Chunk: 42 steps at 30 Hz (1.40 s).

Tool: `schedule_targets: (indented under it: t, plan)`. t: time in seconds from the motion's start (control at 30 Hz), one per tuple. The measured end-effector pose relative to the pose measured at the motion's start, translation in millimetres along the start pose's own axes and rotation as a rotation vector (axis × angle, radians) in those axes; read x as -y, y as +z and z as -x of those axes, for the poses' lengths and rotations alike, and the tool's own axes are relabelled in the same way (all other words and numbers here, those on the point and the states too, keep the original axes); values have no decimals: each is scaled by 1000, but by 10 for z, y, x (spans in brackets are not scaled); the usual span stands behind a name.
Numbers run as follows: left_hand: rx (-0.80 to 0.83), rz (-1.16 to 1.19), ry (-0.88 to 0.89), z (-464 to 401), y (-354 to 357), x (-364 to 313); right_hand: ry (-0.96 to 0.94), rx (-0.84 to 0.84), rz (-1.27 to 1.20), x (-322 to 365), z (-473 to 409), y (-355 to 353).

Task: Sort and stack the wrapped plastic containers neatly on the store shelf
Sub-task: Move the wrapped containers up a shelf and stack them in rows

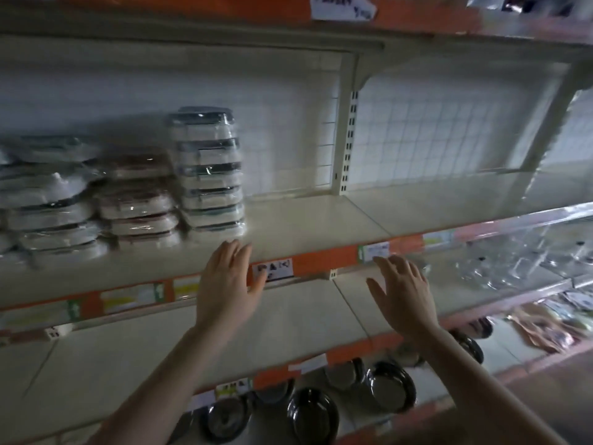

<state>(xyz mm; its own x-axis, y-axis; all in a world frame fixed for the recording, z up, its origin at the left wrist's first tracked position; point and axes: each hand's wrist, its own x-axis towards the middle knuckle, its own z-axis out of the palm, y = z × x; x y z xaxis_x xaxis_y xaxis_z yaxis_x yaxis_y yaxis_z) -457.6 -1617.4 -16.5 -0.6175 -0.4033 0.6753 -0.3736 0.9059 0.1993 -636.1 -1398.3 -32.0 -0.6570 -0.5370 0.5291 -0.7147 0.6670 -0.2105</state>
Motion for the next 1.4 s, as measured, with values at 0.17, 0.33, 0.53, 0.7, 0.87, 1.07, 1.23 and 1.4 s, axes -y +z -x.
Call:
schedule_targets:
  t: [0.17, 0.33, 0.53, 0.7, 0.87, 1.07, 1.23, 1.4]
  plan:
    - [119, 49, 35, -83, 487, -611, 101, -9, 33, -725, 119, -55]
    - [160, 137, 75, -141, 966, -1130, 200, -3, 50, -1271, 105, 28]
    - [227, 201, 123, -100, 1409, -1692, 276, 12, 67, -1913, 76, 85]
    - [288, 174, 127, -88, 1746, -2121, 313, 71, 67, -2616, 83, 101]
    - [327, 138, 33, 29, 2088, -2790, 243, 108, 28, -3431, 79, 24]
    - [346, 94, -37, 99, 2370, -3440, 166, 129, 14, -4286, 11, -17]
    - [429, 62, -45, -11, 2739, -3644, 130, 111, -10, -4621, -168, 199]
    - [491, 86, 7, -274, 3430, -3643, 147, 90, -33, -4875, -284, 541]
